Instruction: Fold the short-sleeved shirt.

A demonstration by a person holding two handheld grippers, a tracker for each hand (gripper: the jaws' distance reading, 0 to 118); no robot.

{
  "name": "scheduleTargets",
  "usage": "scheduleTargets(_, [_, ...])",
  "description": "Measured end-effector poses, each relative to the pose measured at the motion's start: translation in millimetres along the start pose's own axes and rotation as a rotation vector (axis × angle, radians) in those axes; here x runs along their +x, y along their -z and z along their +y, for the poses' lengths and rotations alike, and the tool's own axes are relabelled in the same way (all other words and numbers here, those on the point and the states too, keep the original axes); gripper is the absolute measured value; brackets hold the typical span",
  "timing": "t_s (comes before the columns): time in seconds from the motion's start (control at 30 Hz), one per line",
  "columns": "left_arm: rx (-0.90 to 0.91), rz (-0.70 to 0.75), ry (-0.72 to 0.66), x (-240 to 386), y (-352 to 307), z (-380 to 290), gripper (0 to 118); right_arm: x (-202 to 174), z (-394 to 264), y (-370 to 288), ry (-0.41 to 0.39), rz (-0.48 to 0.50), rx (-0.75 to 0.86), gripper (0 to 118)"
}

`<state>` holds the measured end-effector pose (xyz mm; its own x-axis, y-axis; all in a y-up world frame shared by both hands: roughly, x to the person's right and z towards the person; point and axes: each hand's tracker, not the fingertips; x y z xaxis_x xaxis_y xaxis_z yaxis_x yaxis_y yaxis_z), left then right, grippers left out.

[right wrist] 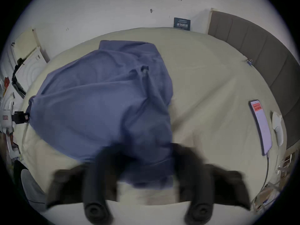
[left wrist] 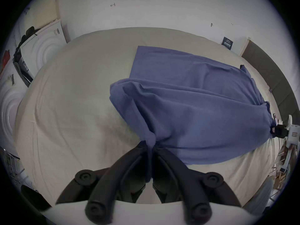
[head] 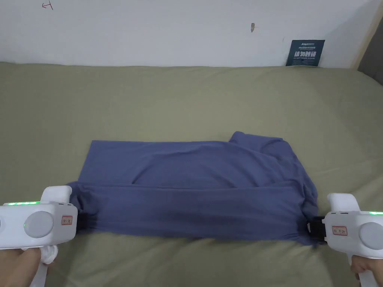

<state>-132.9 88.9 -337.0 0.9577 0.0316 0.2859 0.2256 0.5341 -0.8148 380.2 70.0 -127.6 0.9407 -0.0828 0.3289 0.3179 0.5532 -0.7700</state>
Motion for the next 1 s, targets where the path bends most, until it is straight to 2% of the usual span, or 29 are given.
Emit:
scheduleTargets(0.1, [0.008, 0.023, 0.009, -0.7, -9.0, 3.1, 6, -8.1, 0.7, -16.2, -0.063, -0.043, 0.038, 11])
scheduleTargets(0.33, [0.047, 0.022, 0.010, -8.8, -47.6, -16.0, 6, -1.2, -15.5, -62.6, -0.056, -0.025, 0.084, 11])
scheduleTargets(0.53, [0.035, 0.007, -0.025, -22.2, -81.5, -80.0, 6, -7.3, -76.9, -95.3, -0.041, -0.006, 0.073, 11])
scheduleTargets(0.7, [0.030, 0.008, -0.027, -28.4, -98.2, -113.2, 6, -6.2, -112.5, -107.4, -0.017, 0.009, 0.050, 11])
scheduleTargets(0.9, [0.026, 0.007, -0.029, -31.1, -96.9, -114.9, 7, -8.2, -117.9, -103.5, -0.005, 0.011, 0.046, 14])
scheduleTargets(0.93, [0.021, 0.006, -0.024, -31.4, -94.5, -113.7, 11, -8.5, -116.8, -101.8, -0.005, 0.010, 0.046, 25])
scheduleTargets(0.97, [0.015, 0.000, -0.019, -32.1, -92.8, -112.9, 42, -9.2, -115.5, -101.0, -0.003, 0.010, 0.044, 64])
scheduleTargets(1.0, [0.010, -0.014, -0.013, -31.0, -94.0, -113.5, 82, -10.5, -114.0, -101.2, -0.003, 0.005, 0.038, 101])
